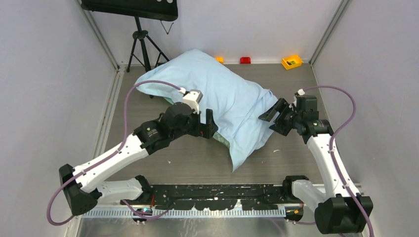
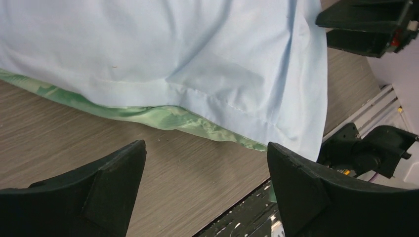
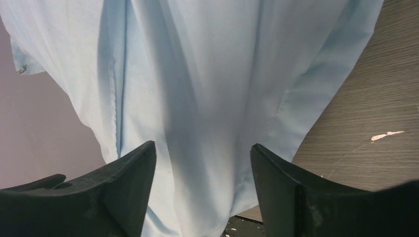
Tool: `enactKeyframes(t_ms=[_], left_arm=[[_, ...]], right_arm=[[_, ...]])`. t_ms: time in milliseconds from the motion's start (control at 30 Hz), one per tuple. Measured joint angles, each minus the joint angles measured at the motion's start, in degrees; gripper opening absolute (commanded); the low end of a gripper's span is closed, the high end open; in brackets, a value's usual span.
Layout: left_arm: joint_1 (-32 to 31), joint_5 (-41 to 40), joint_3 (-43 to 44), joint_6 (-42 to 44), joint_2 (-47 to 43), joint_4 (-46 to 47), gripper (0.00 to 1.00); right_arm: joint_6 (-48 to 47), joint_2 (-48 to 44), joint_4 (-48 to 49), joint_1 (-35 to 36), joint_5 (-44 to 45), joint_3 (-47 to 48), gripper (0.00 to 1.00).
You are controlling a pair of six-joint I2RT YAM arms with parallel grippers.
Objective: Remove the pillowcase from the pillow
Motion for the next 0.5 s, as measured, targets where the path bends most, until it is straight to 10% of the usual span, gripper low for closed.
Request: enactKeyframes(t_ms=[500], left_arm=[[-6.6, -0.2, 14.7, 12.1, 12.7, -3.5, 0.97]], right_arm=[[0.2, 3.0, 4.0, 0.0, -3.7, -4.1, 0.00]])
